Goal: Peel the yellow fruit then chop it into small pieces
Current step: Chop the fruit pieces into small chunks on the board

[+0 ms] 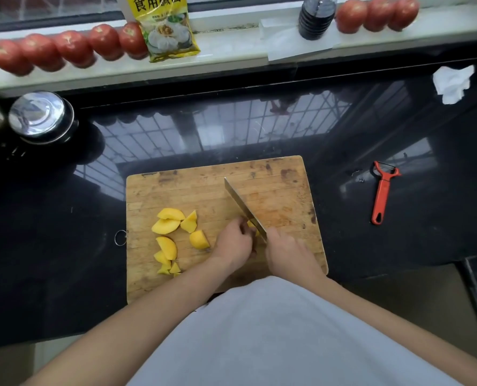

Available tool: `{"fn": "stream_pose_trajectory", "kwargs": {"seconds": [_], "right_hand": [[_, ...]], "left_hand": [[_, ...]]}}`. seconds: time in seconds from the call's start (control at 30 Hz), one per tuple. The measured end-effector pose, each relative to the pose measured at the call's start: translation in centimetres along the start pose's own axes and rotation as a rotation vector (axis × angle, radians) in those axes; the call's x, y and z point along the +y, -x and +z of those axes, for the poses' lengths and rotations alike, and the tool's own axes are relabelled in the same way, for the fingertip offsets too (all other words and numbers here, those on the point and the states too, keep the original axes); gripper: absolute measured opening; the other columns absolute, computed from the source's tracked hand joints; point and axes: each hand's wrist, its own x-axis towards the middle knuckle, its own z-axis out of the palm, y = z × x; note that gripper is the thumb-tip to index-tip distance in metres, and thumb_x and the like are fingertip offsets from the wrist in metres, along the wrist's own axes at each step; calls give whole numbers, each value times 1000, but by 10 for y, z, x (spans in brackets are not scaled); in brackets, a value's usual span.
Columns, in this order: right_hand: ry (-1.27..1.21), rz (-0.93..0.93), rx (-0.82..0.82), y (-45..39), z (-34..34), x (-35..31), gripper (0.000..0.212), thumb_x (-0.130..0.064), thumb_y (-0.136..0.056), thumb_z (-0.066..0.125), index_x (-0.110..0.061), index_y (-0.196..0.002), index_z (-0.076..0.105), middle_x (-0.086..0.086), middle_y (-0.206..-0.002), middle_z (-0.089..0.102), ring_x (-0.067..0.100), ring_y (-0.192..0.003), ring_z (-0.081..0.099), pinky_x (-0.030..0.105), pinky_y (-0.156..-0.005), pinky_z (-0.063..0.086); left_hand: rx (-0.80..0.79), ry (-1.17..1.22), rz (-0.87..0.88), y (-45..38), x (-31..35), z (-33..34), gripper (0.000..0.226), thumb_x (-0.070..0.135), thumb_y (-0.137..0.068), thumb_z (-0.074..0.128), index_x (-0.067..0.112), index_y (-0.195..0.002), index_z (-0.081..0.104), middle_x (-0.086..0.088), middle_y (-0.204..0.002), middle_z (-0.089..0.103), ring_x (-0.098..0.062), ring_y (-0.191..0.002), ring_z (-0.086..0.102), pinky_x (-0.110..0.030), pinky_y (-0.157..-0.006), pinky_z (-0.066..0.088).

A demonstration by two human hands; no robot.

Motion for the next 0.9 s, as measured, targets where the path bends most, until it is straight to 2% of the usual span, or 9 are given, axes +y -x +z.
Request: {"fn": "stream_pose_trajectory", "kwargs": {"seconds": [0.07,0.13,0.23,0.3,0.4,0.5,0.57,0.7,0.9], "right_hand": [[-52,2,52,12,-3,4,10,-16,-106,36,-22,-105,45,-4,-93,50,26,-78,53,36,-66,35],[-55,-10,87,24,-4,12,13,-15,-105,38,-21,-108,49,-6,-90,51,26,-77,58,36,-64,40],[-14,7,43,35,-5,20,10,-15,-104,38,-24,-103,44,-6,-87,50,29,-78,64,39,-63,48],[10,18,21,38,-6,21,12,-16,-105,38,-25,-96,37,-6,-85,45,28,-79,65,37,-63,47],[22,19,-1,38,-7,18,11,-17,-104,38,-25,-97,36,-4,-89,49,28,-80,66,38,-64,50],[39,11,-12,40,-7,18,9,-17,-104,37,-22,-108,43,0,-101,58,30,-84,66,41,-67,51],[68,2,-10,42,-7,18,14,-17,-104,36,-22,-113,45,-2,-104,59,26,-83,67,37,-66,49],[78,-5,-14,44,-7,18,16,-20,-106,35,-22,-117,47,-4,-106,61,21,-85,67,28,-64,39],[45,10,-46,48,-8,17,11,-21,-106,36,-22,-113,46,-3,-106,61,23,-85,67,37,-71,54]], "left_hand": [[-15,1,-2,0,0,-1,16,21,-106,51,22,-90,54,-11,-91,69,-29,-64,71,-38,-58,62],[-17,-3,-1,1,-1,-3,15,23,-105,55,18,-91,52,-14,-90,69,-32,-68,74,-42,-63,62],[-13,-18,4,1,-1,-4,16,24,-105,55,17,-92,50,-12,-84,68,-36,-74,76,-45,-65,62],[-14,-19,9,1,-1,-3,17,24,-105,55,18,-90,49,-11,-81,68,-36,-74,75,-48,-66,62],[-6,-2,2,1,-2,-3,20,23,-105,55,20,-87,47,-9,-79,67,-33,-66,74,-47,-64,62],[9,11,1,1,-3,-2,23,23,-106,55,21,-85,46,-11,-81,66,-27,-63,70,-35,-54,58],[11,0,5,1,-3,-2,24,22,-106,54,22,-84,45,-11,-83,66,-28,-65,70,-31,-52,55],[20,-20,23,0,-5,-1,22,21,-105,55,23,-85,47,-9,-79,67,-30,-63,71,-45,-60,61],[24,-16,22,1,-4,-2,22,21,-106,55,24,-85,48,-8,-81,67,-29,-63,72,-46,-61,61]]}}
